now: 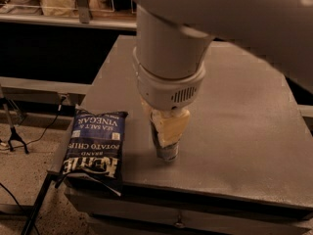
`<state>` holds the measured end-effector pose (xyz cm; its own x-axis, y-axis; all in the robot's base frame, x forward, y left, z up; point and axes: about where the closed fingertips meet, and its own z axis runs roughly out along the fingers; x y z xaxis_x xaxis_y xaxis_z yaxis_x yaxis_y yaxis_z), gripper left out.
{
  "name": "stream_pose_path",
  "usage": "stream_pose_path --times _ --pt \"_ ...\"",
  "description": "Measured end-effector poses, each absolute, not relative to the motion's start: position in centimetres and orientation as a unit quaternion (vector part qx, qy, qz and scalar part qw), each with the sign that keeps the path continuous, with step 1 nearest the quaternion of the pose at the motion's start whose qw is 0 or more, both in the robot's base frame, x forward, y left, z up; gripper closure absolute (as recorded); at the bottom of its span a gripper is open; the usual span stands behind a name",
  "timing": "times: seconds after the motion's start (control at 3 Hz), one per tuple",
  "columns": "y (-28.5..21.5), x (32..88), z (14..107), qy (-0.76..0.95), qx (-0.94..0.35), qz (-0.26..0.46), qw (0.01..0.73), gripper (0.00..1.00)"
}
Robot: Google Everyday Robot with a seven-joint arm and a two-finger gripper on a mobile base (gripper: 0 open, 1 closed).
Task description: Move redbull can near blue chip bag
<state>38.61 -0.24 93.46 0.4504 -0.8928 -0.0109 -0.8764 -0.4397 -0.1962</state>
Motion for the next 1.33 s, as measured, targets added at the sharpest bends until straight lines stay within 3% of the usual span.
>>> stream_pose_path --times 0.67,1.33 --pt "0.6 39.5 94.5 0.492 -0.857 0.02 0.15 1.0" --pt "1.7 40.9 94.2 0.471 -0.866 0.046 0.158 1.0"
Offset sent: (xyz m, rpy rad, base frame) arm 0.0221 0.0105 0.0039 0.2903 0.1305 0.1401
